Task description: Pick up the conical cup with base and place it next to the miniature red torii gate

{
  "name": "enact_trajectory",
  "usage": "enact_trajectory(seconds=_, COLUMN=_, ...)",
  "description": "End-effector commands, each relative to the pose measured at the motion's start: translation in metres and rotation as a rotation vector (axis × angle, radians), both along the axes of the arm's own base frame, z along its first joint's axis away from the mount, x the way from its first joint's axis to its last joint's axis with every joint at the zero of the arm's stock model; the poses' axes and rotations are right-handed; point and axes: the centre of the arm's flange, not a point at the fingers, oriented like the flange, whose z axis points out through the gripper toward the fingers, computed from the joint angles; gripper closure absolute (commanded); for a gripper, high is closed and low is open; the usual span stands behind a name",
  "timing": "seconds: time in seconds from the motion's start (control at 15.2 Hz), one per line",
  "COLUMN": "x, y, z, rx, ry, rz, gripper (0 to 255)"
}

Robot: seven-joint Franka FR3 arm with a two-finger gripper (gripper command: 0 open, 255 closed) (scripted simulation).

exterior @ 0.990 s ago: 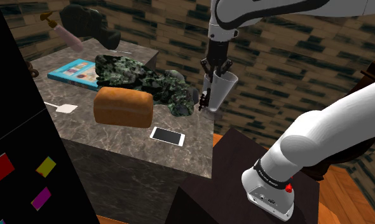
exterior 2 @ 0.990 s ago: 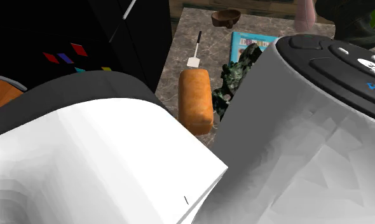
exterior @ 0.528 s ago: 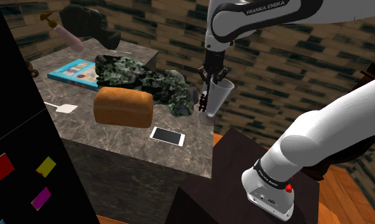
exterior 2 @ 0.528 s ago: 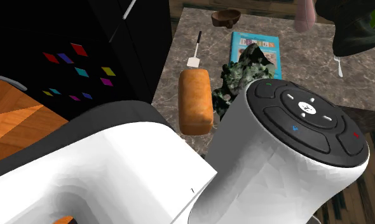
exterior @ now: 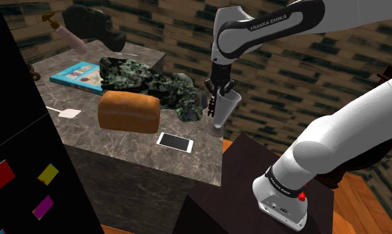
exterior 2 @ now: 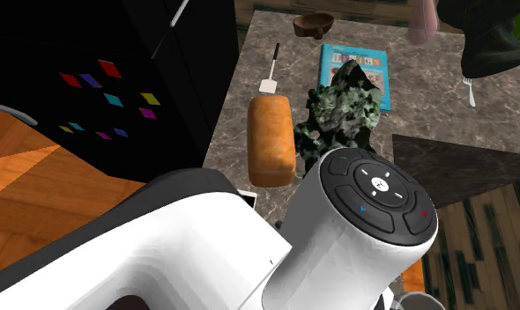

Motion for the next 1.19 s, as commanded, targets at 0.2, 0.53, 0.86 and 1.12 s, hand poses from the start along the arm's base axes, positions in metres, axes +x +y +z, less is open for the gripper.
enact_trajectory(seconds=0.2, x=0.0, y=0.0, z=-0.013, rx=0.0, ry=-0.001, rz=0.0, gripper=255)
enact_trajectory(seconds=0.53, x=0.0, y=0.0, z=-0.013, rx=0.0, ry=-0.001, rz=0.0, gripper=255)
enact_trajectory(seconds=0.86, x=0.0, y=0.0, z=-0.013, rx=0.0, ry=-0.001, rz=0.0, gripper=0)
enact_trajectory(seconds=1.12, x=0.007, y=0.003, z=0.025, rx=0.0, ry=-0.001, rz=0.0, gripper=0)
